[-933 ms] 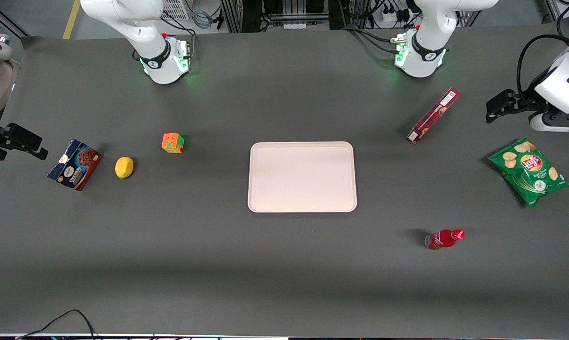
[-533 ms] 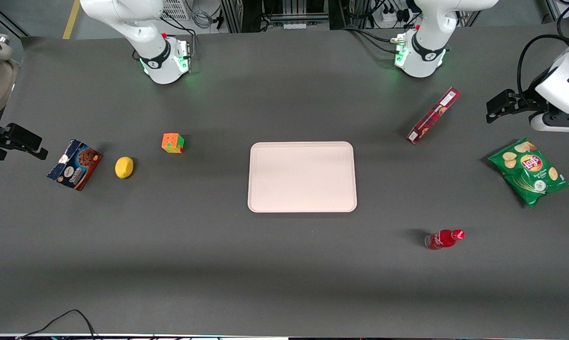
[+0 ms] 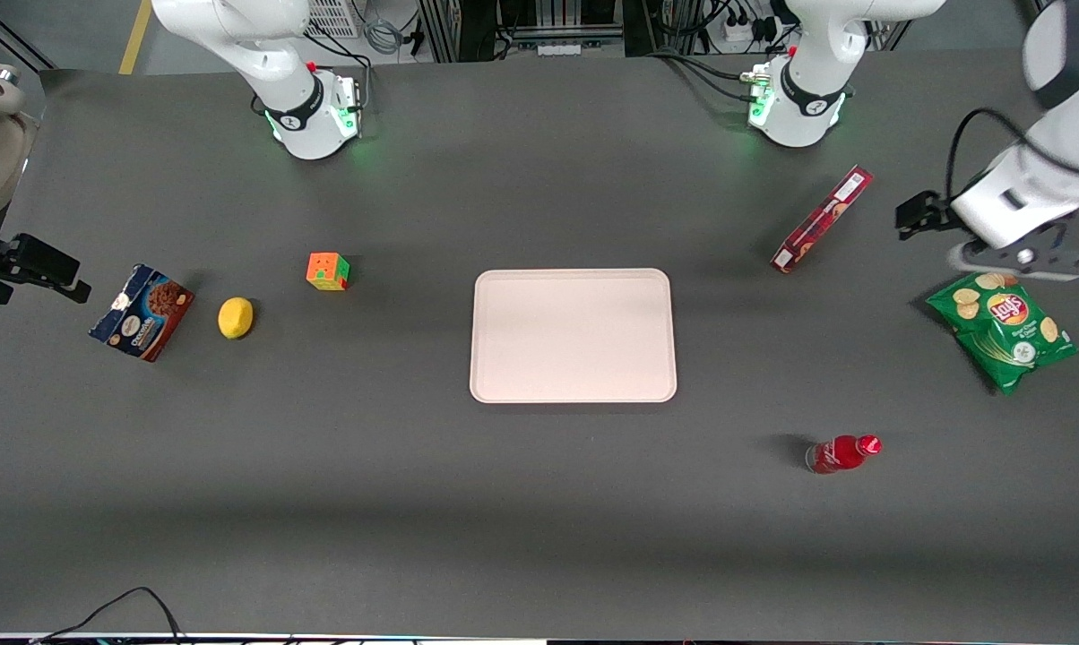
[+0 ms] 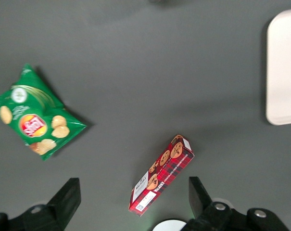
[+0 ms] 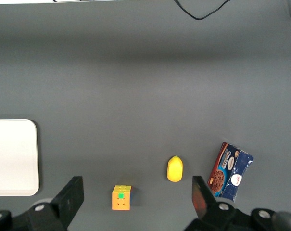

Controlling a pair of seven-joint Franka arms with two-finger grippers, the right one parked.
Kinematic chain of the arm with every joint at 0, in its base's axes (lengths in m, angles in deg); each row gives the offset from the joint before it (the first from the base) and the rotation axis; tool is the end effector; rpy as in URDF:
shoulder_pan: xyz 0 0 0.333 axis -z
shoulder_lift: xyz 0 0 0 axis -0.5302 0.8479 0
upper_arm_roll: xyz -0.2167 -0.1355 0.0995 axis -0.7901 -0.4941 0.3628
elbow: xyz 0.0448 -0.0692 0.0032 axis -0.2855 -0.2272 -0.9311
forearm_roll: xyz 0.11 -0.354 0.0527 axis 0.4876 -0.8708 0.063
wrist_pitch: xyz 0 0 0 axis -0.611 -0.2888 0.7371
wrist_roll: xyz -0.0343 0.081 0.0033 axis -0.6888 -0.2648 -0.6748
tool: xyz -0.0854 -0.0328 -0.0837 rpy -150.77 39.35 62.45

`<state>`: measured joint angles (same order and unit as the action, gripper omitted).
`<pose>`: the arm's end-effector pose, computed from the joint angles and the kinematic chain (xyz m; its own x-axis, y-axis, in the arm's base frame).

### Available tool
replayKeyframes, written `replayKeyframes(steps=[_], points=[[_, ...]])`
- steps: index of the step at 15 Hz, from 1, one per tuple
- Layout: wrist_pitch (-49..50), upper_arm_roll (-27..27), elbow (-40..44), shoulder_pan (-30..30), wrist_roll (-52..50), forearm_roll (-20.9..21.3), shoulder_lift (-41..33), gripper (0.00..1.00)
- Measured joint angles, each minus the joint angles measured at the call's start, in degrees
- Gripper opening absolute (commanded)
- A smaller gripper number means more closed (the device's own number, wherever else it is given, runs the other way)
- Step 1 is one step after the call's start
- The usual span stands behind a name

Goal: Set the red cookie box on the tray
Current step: 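Move the left gripper toward the red plaid shortbread box, then lower the left gripper over the box and close on it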

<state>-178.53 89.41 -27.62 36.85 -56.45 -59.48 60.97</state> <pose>0.4861 -0.0176 0.4588 0.9739 -0.1601 -0.1612 -0.1697 -0.9844 -0.0475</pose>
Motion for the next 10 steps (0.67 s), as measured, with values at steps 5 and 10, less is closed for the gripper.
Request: replayKeyframes(steps=[5, 10], points=[[-12.61, -0.08, -13.96, 0.01, 7.88, 0.11, 0.69, 0.97], [-26.05, -0.09, -25.34, 0.01, 17.47, 0.27, 0.66, 0.97]])
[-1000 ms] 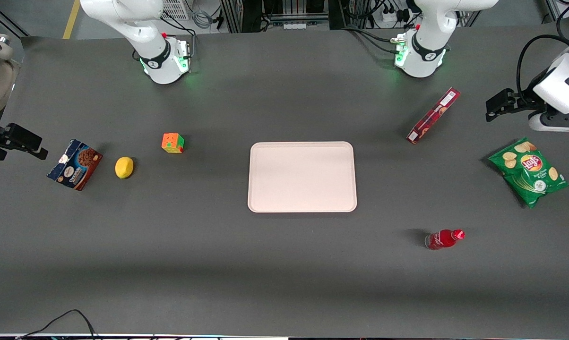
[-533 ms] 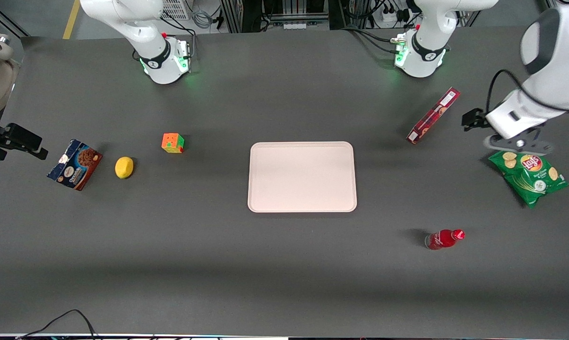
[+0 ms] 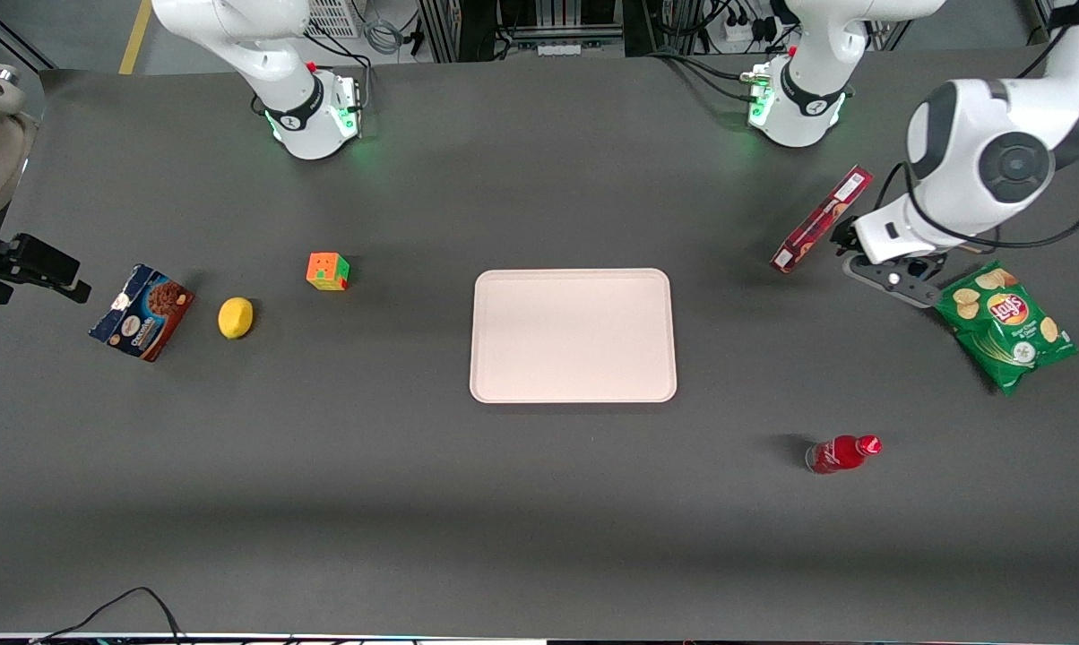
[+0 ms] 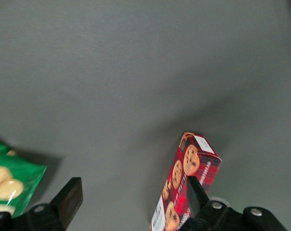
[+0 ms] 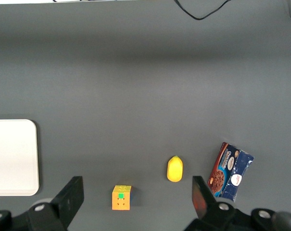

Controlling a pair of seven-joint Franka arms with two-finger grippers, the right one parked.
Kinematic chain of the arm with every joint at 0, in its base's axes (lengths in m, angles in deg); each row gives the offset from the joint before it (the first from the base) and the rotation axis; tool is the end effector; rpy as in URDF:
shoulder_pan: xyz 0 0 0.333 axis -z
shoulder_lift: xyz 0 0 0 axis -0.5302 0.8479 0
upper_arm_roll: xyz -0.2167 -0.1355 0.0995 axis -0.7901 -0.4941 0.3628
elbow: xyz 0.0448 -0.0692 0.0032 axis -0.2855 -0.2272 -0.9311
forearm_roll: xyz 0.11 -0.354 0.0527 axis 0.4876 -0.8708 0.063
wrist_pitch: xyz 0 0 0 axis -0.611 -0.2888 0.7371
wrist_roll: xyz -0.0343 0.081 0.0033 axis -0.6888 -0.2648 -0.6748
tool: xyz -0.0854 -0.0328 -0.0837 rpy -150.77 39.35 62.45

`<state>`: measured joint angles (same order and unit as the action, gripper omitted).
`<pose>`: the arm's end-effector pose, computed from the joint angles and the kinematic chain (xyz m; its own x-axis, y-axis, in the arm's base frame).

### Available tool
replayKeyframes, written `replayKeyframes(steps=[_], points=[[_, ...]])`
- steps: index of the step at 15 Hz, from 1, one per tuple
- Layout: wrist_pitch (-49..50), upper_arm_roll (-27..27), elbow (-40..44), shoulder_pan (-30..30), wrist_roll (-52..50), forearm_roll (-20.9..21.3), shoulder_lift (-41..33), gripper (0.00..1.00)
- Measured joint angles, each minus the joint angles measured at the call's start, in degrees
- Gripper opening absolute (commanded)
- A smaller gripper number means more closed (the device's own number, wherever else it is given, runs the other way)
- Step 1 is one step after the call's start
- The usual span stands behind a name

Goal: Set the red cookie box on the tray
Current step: 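Lower the left gripper over the box and close on it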

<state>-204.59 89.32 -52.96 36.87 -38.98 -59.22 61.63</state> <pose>0.4422 -0.0205 0.2964 0.8628 -0.4784 -0.1632 -0.4829 -0.8756 0.0134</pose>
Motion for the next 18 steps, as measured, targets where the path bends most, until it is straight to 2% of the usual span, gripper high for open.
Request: replayKeyframes(steps=[2, 4, 18], points=[[-7.32, -0.01, -6.13, 0.00, 2.42, 0.14, 0.03, 0.97], [-10.67, 0.00, -10.49, 0.00, 4.95, 0.16, -0.03, 0.97], [-12.31, -0.04, -22.35, 0.00, 8.33, 0.51, -3.30, 1.00]])
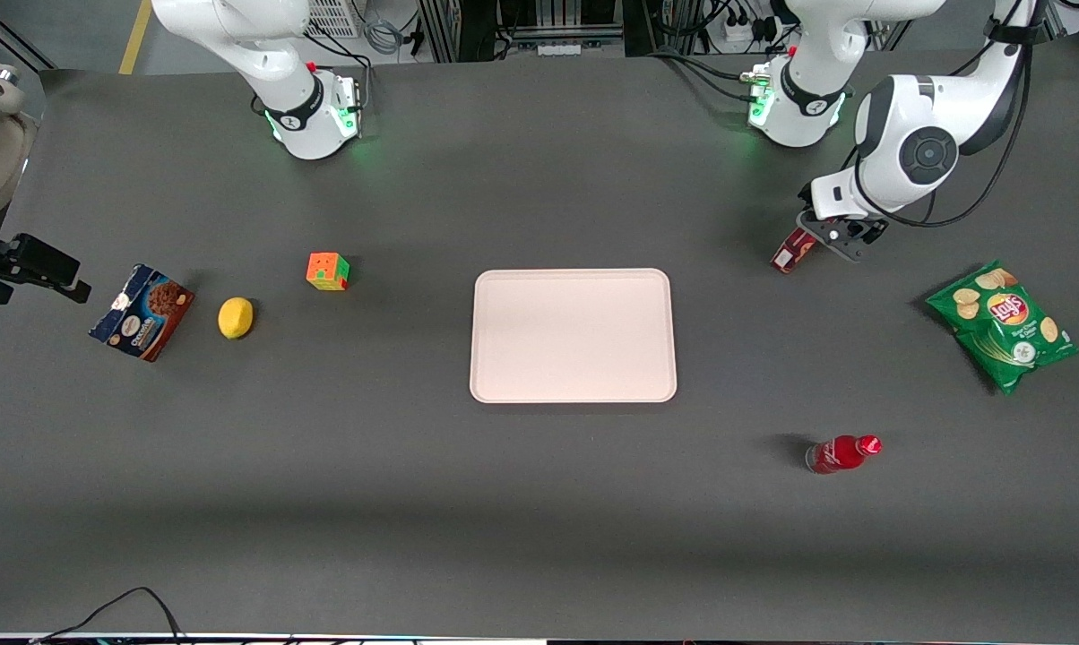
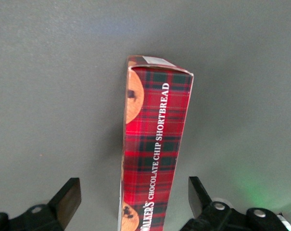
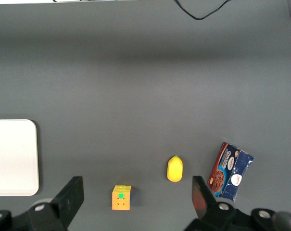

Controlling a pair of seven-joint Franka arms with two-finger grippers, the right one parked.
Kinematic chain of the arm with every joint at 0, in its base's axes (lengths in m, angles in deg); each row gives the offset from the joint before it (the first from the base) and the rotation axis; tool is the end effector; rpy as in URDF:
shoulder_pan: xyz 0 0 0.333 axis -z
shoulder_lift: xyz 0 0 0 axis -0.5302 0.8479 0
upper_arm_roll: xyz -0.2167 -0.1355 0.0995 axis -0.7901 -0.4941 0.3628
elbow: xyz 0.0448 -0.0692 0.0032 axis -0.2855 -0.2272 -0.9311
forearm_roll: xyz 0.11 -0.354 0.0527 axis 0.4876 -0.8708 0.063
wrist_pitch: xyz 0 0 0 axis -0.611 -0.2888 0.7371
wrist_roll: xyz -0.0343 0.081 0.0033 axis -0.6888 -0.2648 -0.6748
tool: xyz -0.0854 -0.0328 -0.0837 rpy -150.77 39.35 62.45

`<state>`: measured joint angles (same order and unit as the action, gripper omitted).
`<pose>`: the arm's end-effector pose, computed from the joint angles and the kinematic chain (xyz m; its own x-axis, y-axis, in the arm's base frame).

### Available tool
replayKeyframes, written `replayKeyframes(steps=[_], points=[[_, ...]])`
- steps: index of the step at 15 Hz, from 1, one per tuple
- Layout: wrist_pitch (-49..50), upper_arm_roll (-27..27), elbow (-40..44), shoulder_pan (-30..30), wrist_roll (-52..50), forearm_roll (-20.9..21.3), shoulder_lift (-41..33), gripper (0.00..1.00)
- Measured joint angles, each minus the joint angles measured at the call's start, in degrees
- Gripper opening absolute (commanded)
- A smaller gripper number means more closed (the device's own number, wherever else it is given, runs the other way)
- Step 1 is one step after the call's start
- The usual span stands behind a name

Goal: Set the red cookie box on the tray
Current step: 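Lower the left gripper over the box and close on it, then lift the box with the left gripper and carry it toward the tray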

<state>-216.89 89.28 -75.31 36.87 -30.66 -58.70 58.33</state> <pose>0.3318 -0.0173 0.1950 0.7480 -0.6152 -0.2491 -0.6090 -0.7853 0.1109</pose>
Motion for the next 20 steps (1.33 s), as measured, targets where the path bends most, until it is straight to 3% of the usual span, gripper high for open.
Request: replayKeyframes(steps=[5, 15, 19, 20], points=[[-7.00, 0.00, -3.48, 0.00, 0.11, 0.00, 0.48, 0.98], [-9.63, 0.18, -3.49, 0.00, 0.11, 0.00, 3.69, 0.38], [-9.70, 0.31, -3.48, -0.01, 0.10, -0.02, 3.83, 0.19], [-9.67, 0.31, -3.46, -0.01, 0.04, -0.05, 3.81, 0.19]])
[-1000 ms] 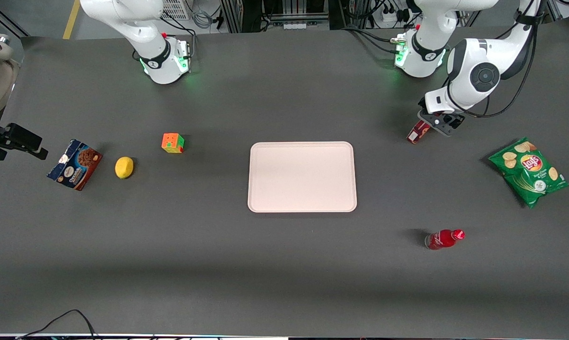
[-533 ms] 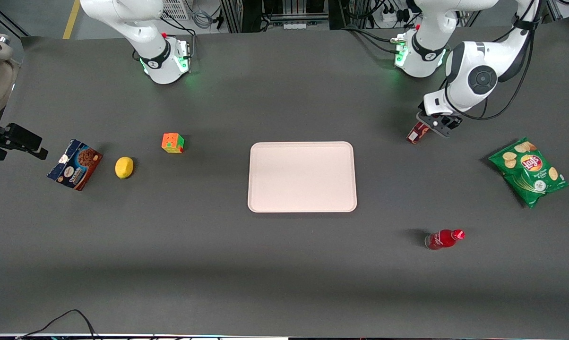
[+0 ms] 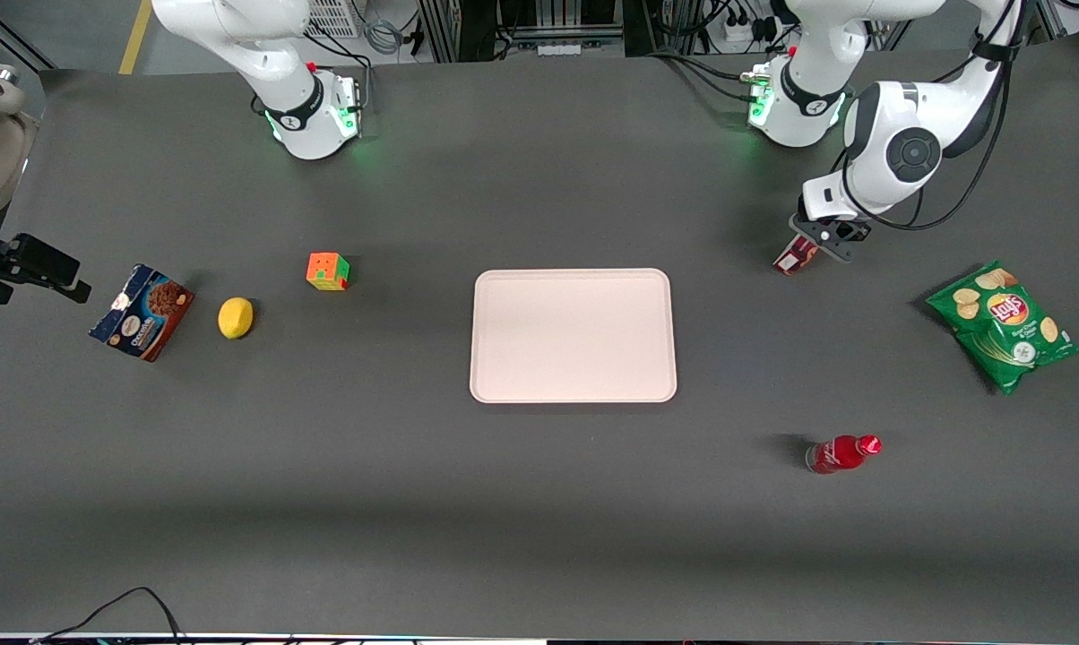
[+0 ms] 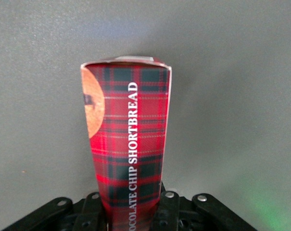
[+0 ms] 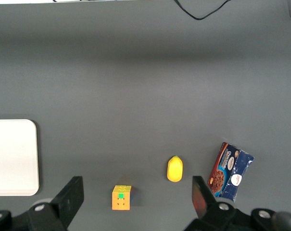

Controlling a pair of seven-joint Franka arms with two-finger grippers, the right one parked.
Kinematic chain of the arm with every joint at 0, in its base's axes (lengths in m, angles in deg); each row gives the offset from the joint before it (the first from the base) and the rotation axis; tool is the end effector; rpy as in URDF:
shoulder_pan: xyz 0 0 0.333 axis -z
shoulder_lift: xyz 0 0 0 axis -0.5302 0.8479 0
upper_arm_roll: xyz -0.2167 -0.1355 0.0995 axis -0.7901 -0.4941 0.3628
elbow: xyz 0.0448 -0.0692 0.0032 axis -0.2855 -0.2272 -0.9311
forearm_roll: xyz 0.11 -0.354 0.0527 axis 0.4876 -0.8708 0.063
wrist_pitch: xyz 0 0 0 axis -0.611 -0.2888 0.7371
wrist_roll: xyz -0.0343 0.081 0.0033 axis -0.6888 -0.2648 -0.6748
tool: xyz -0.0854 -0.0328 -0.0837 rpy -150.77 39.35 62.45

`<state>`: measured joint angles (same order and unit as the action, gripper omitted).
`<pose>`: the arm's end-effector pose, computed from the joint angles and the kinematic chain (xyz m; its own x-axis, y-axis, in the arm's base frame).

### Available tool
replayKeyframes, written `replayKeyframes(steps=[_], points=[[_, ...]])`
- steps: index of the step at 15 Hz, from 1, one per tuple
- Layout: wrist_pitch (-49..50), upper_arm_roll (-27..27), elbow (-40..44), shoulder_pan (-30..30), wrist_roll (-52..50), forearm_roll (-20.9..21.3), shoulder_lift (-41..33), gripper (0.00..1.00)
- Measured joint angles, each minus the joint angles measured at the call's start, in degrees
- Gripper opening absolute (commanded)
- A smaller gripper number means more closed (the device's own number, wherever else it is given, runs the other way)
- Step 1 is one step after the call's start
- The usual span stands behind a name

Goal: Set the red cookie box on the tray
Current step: 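Lift the box with the left gripper and carry it toward the tray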

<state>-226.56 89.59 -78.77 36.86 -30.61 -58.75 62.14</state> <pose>0.3192 -0.0168 0.1653 0.7572 -0.6185 -0.2098 -0.6133 -0.7838 0.0972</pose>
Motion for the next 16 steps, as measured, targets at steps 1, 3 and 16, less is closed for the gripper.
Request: replayKeyframes(steps=[1, 3, 16], points=[[0.07, 0.00, 0.04, 0.00, -0.32, -0.03, -0.01, 0.19], [0.09, 0.00, 0.16, 0.00, -1.29, -0.03, 0.00, 0.20], [39.59, -10.65, 35.82, 0.09, -10.60, -7.51, -5.11, 0.20]])
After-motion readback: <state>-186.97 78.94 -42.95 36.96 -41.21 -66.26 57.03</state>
